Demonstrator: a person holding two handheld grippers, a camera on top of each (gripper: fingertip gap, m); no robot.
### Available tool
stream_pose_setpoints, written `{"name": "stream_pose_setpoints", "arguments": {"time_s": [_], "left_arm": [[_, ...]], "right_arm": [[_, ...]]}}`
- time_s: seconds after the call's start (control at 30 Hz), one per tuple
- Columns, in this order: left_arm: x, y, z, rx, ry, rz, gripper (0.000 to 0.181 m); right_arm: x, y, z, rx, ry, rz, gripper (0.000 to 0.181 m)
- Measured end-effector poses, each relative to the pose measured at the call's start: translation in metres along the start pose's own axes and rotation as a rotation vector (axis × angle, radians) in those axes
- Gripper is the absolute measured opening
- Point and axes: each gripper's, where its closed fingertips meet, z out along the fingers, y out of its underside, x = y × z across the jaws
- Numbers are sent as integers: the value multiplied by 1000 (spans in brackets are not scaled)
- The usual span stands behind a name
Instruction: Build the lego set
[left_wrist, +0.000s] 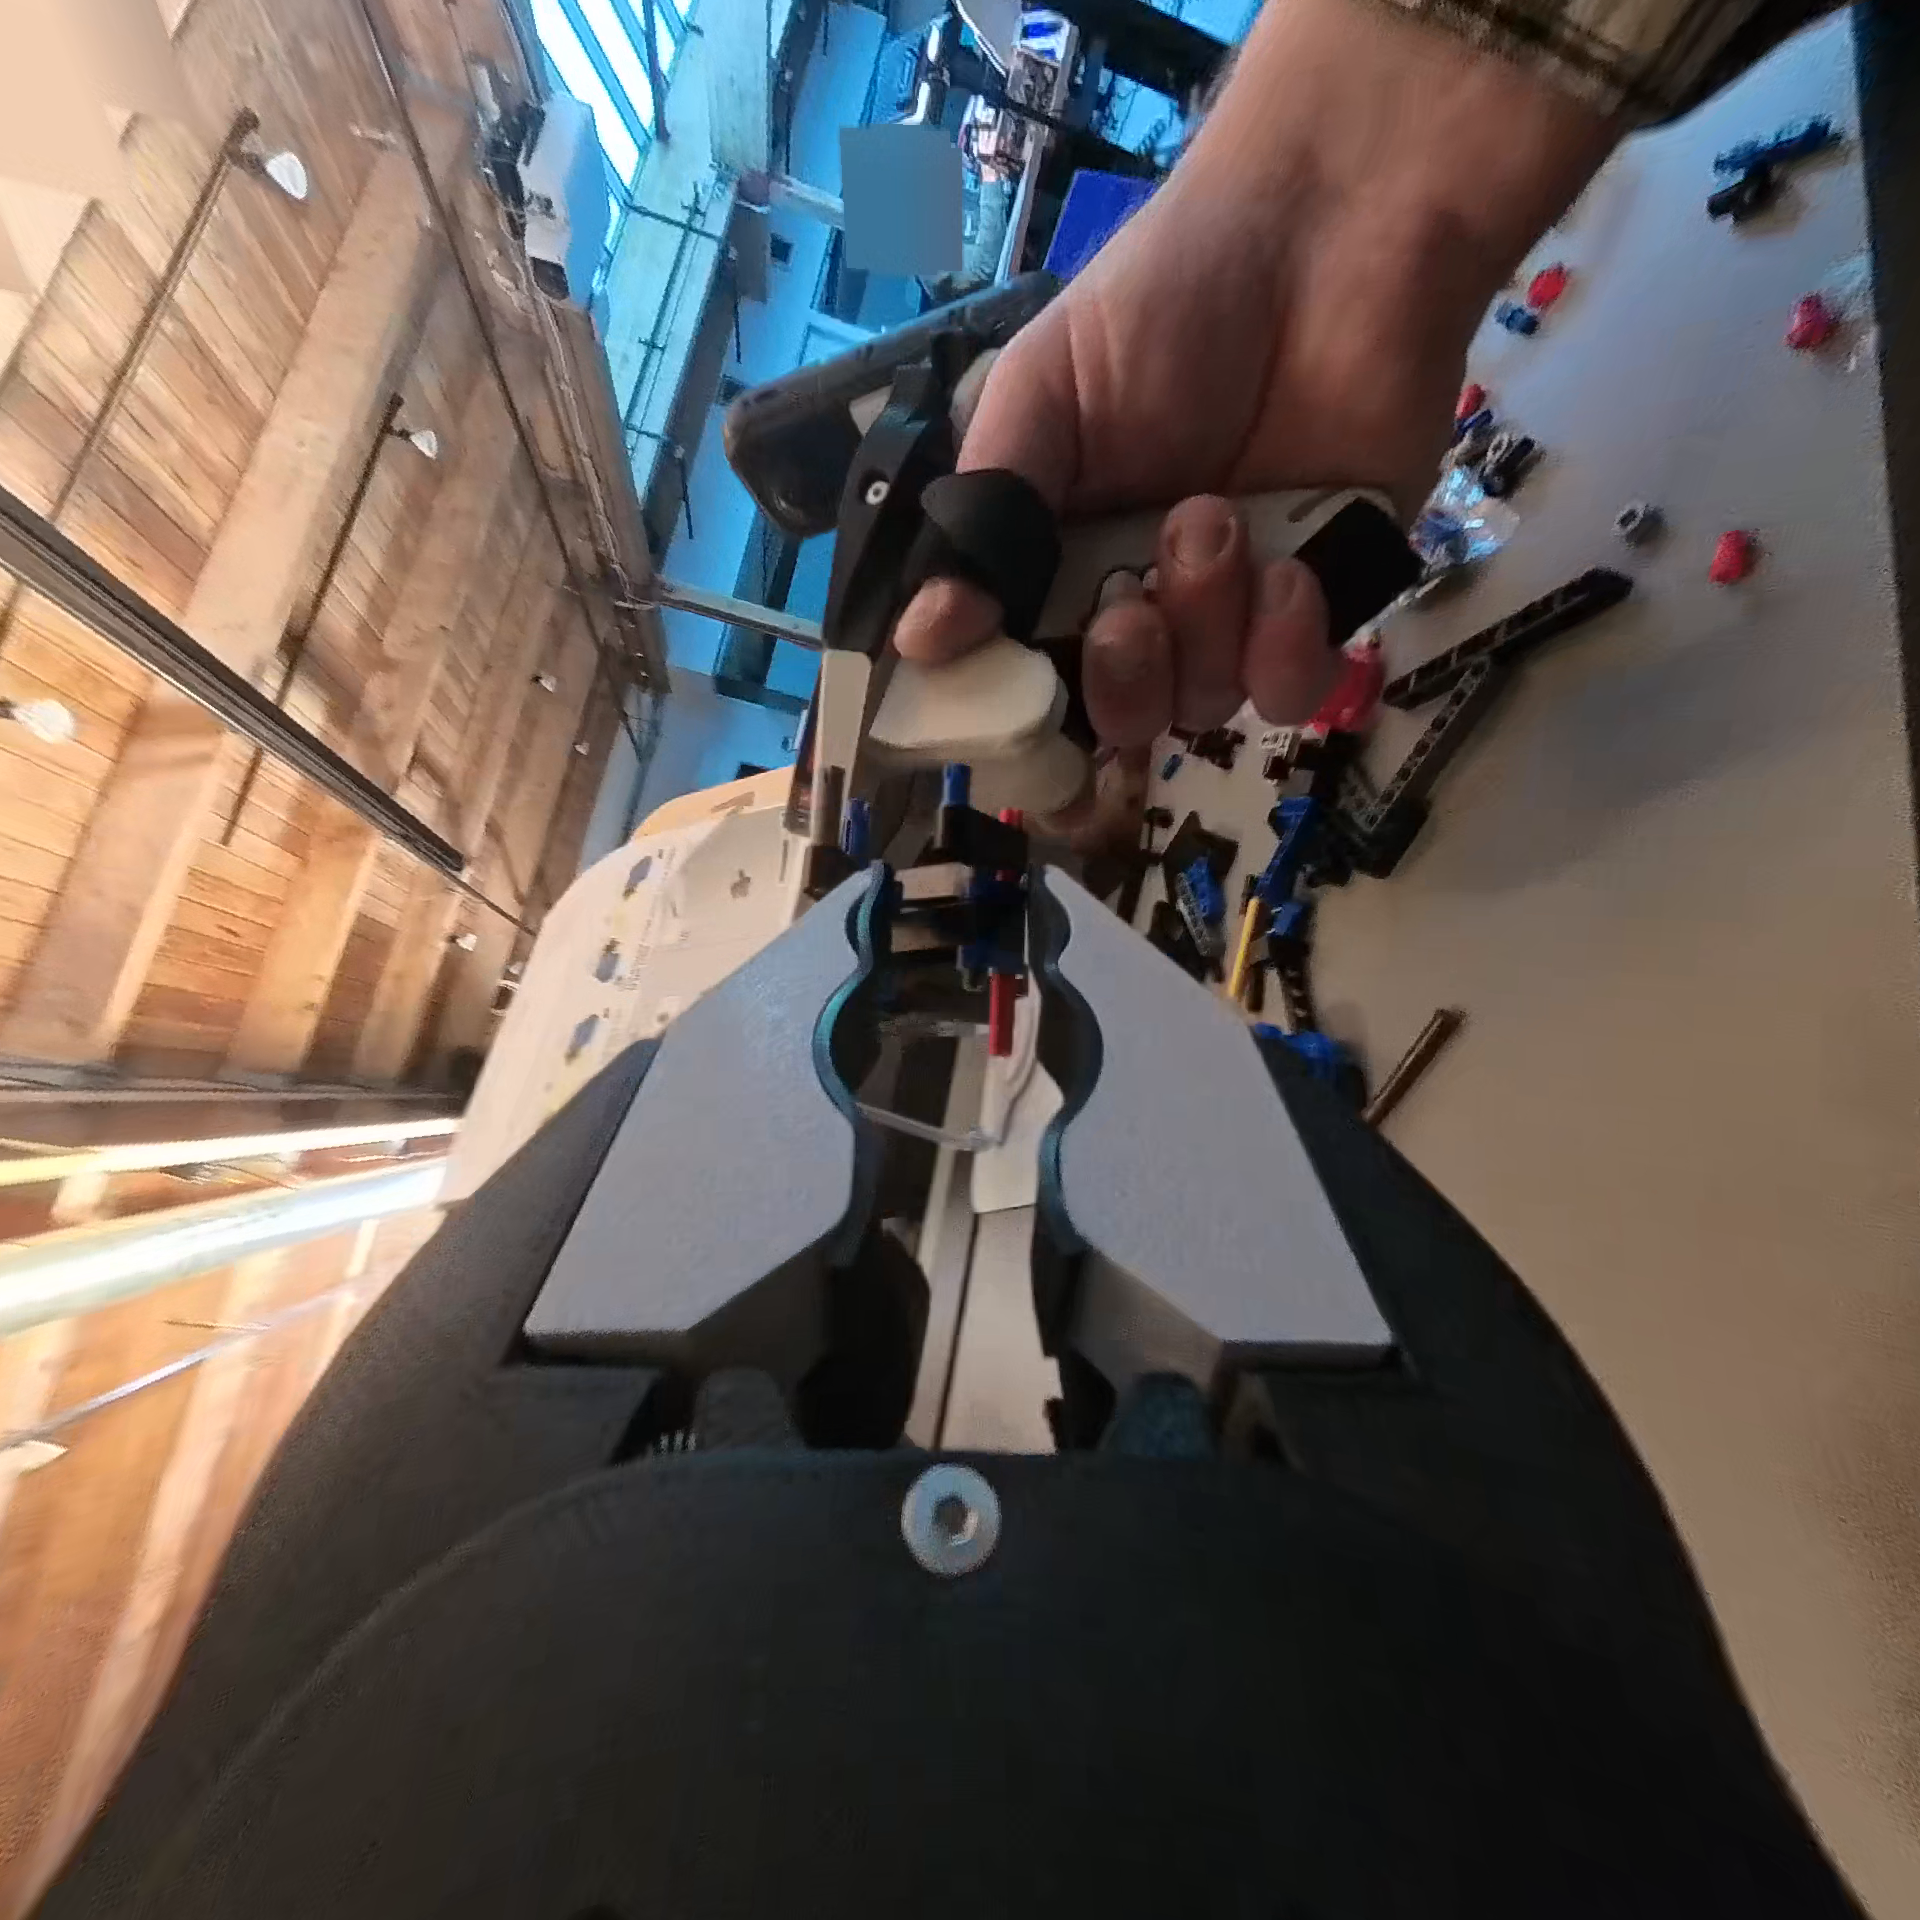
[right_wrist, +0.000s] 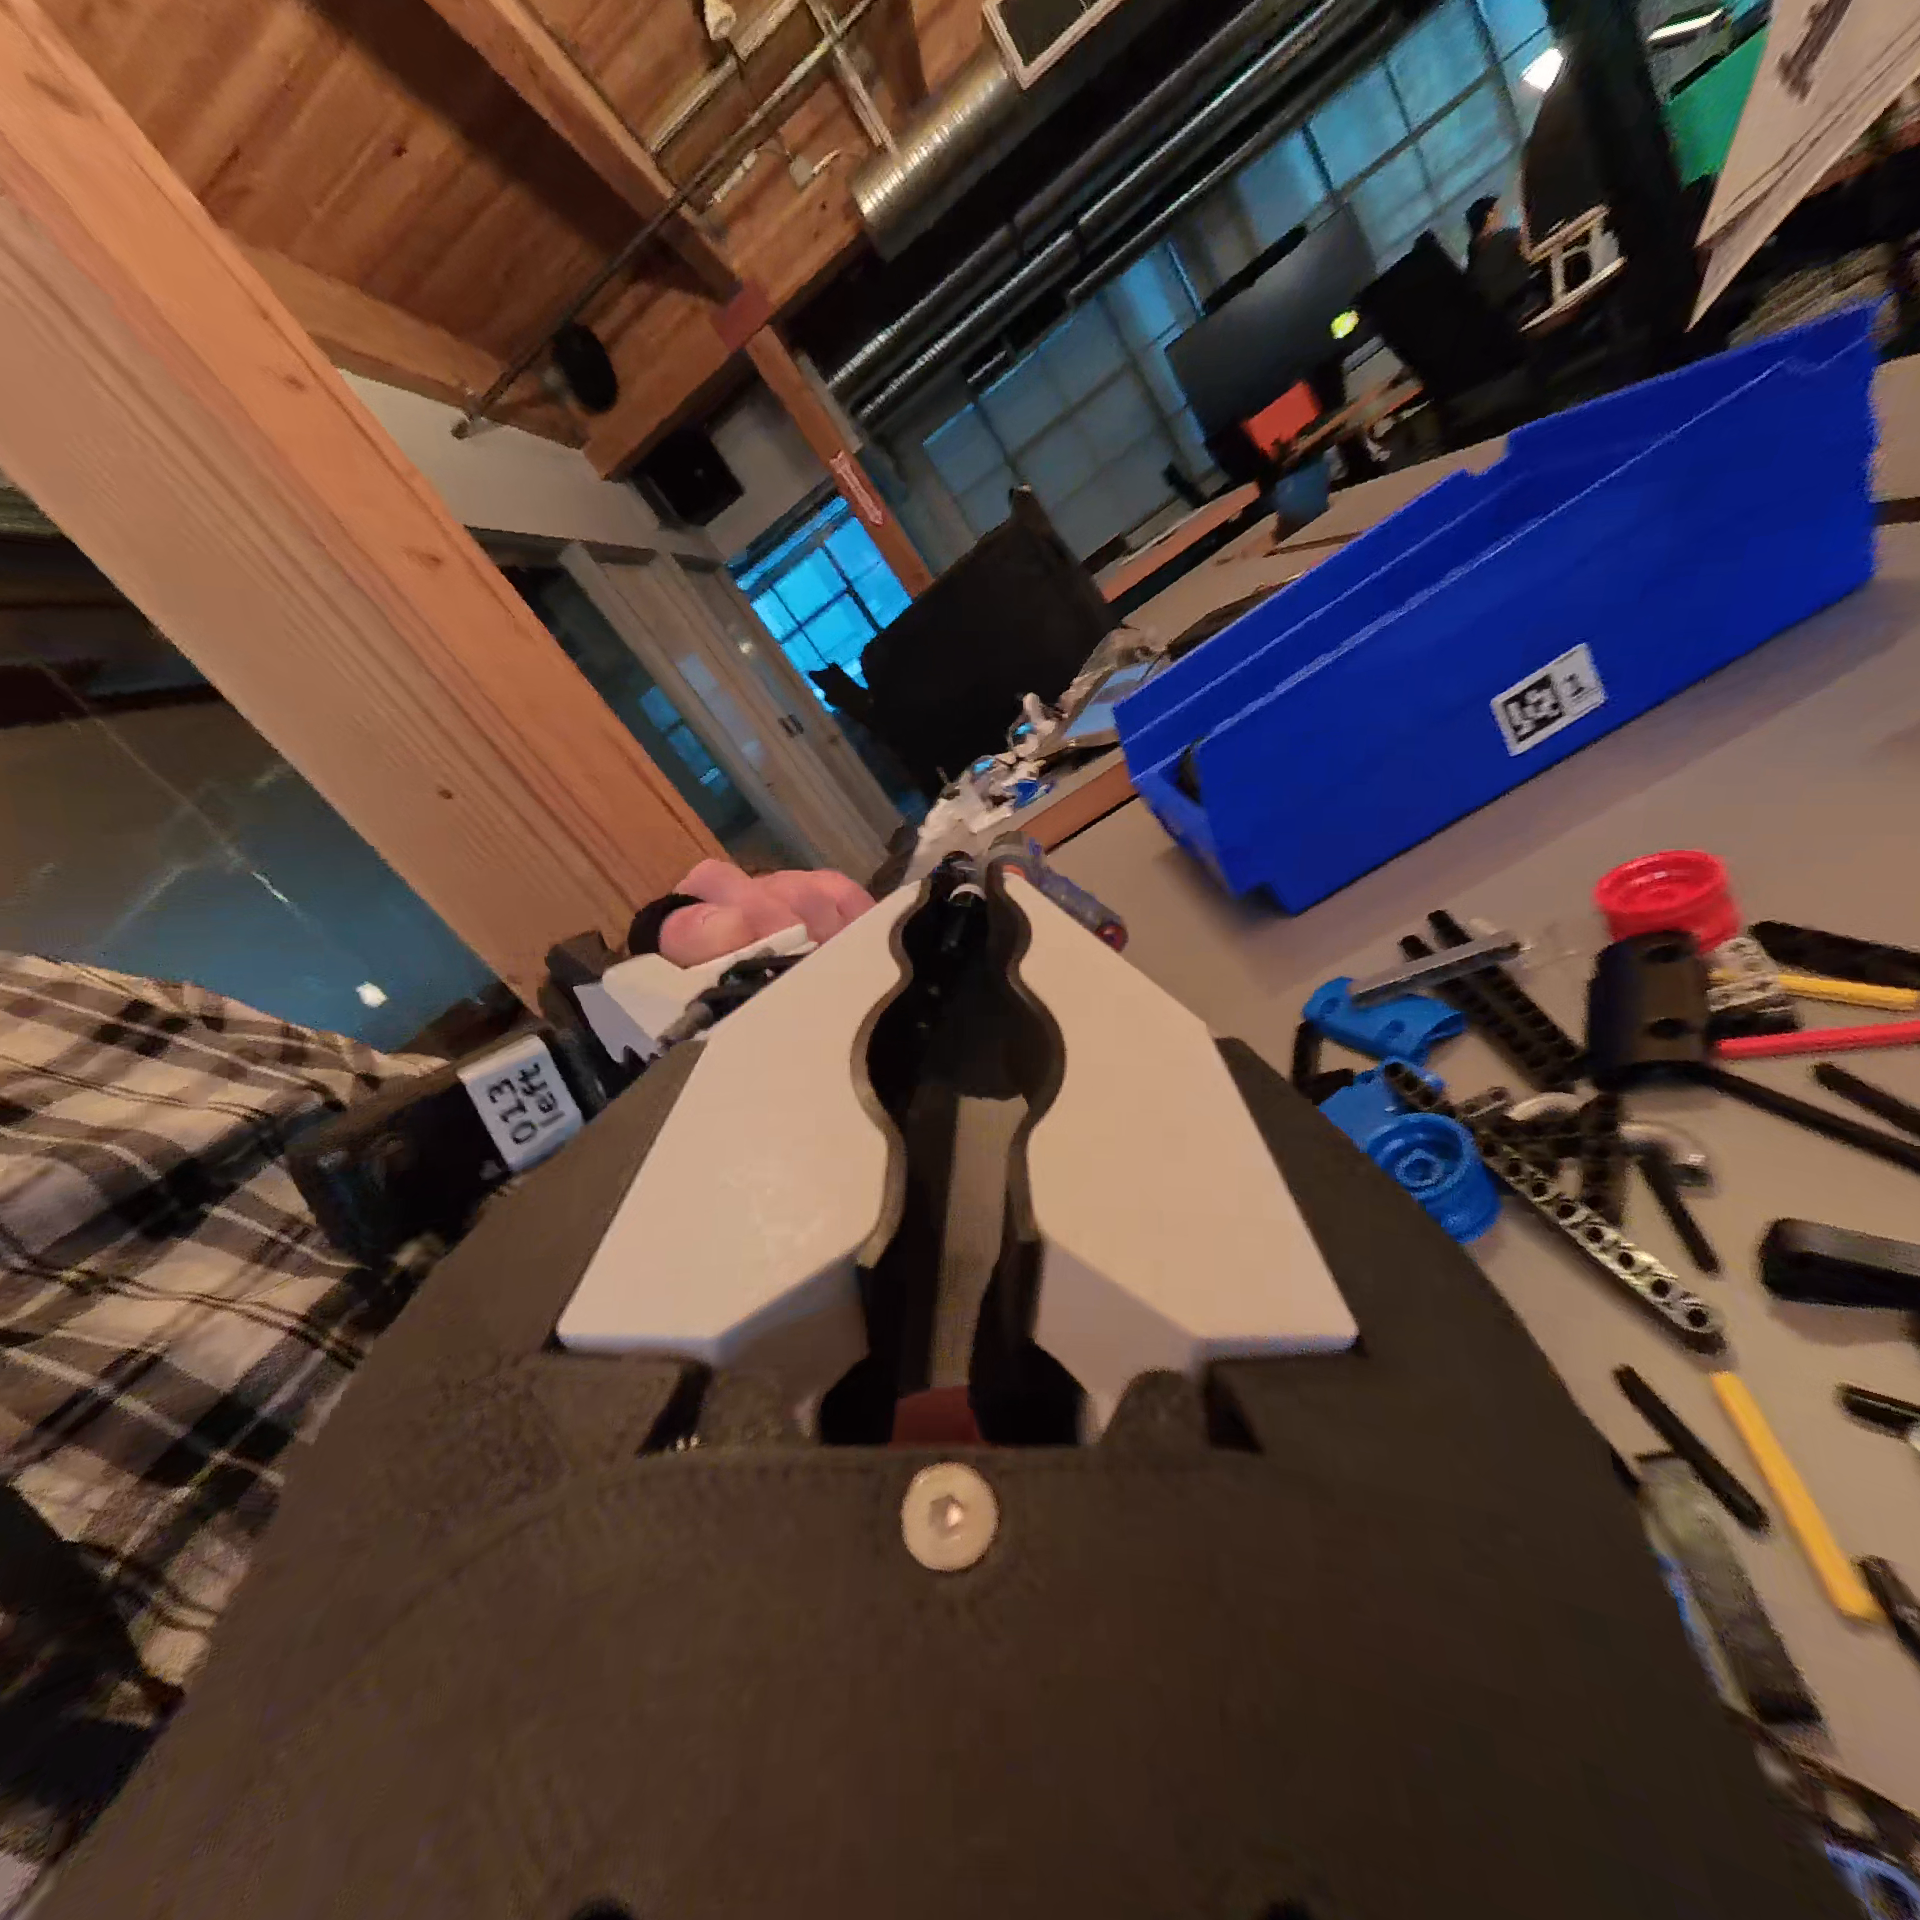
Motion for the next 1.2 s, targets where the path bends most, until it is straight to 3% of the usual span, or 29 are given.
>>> {"name": "stream_pose_setpoints", "arguments": {"time_s": [0.23, 0.3, 0.5, 0.67, 0.9, 1.1, 1.2], "left_arm": [[15, 10, -2, -14, 67, -144, 28], [11, 13, -6, -17, 63, -205, 39], [-24, 23, -21, 2, 50, -411, 48], [-38, 43, 0, -12, 125, -638, 58], [-19, 55, 34, 13, 351, -907, 68], [-8, 46, 44, 101, 443, -989, 46], [-5, 46, 45, 119, 455, -998, 45]], "right_arm": [[10, -6, -8, 5, 84, -77, 6], [11, -11, -12, 18, 97, -94, 5], [10, -7, -11, -33, 131, -194, 5], [7, 0, -8, -89, 161, -313, 5], [5, 4, -8, -140, 212, -496, 5], [1, 12, -5, -200, 220, -614, 5], [1, 15, -4, -217, 224, -637, 5]]}}
